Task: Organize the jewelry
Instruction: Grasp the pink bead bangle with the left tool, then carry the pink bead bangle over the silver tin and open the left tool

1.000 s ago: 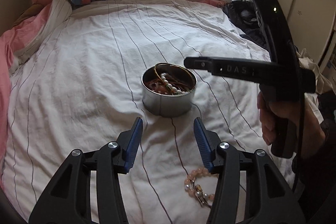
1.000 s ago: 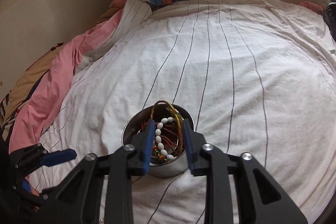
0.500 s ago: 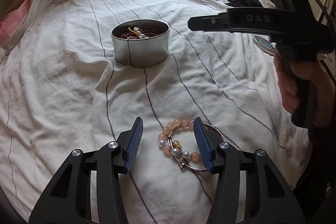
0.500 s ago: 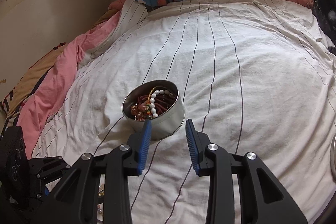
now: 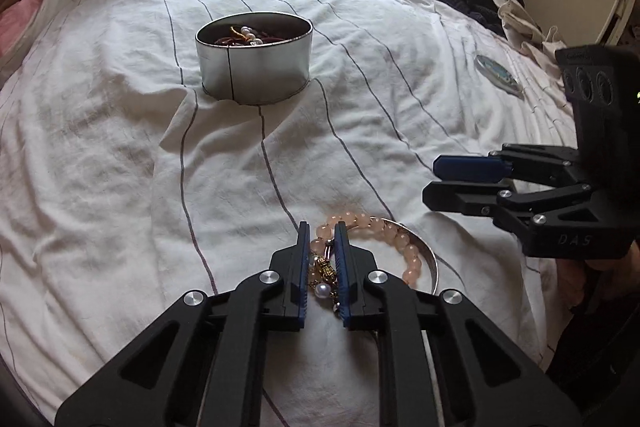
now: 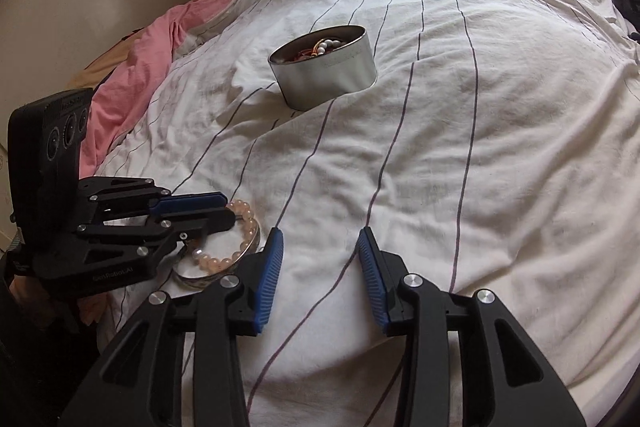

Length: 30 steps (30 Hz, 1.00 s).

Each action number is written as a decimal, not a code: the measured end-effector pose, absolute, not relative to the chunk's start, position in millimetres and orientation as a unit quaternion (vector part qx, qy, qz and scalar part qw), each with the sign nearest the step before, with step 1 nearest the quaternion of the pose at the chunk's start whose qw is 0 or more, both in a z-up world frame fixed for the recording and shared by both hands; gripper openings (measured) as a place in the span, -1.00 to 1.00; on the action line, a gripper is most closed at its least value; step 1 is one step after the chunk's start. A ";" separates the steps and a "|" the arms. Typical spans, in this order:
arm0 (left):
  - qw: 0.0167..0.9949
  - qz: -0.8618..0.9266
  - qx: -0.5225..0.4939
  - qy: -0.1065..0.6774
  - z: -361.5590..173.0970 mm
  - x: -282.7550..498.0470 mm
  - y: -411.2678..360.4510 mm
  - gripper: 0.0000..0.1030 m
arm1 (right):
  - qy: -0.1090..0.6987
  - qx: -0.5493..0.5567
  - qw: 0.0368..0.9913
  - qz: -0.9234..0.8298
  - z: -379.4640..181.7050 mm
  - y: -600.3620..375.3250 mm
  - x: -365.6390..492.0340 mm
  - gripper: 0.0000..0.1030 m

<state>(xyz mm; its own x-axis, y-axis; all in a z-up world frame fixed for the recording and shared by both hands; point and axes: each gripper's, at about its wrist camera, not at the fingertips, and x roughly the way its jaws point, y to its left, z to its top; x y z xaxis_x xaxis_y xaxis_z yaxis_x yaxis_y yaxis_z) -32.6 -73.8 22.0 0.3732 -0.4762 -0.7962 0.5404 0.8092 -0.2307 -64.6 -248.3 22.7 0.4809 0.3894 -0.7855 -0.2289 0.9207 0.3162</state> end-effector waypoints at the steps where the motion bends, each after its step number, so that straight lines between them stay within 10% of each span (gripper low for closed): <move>1: 0.831 -0.307 0.022 0.464 24.9 -32.0 -69.4 -0.78 | 0.476 0.085 0.857 0.181 22.6 -248.3 -64.8 -0.22; 17: 0.862 -0.299 -0.082 0.402 54.3 -18.0 -36.4 -0.87 | 0.476 0.050 0.849 0.226 24.6 -197.0 -60.1 0.03; 22: 0.869 -0.311 -0.089 0.375 65.3 -21.3 -32.0 -0.87 | 0.494 0.014 0.843 0.214 16.0 -184.2 -51.2 -0.91; 30: 0.878 -0.321 -0.097 0.341 98.0 -3.2 -32.2 -0.86 | 0.443 0.037 0.878 0.179 48.1 -220.1 -45.2 -0.92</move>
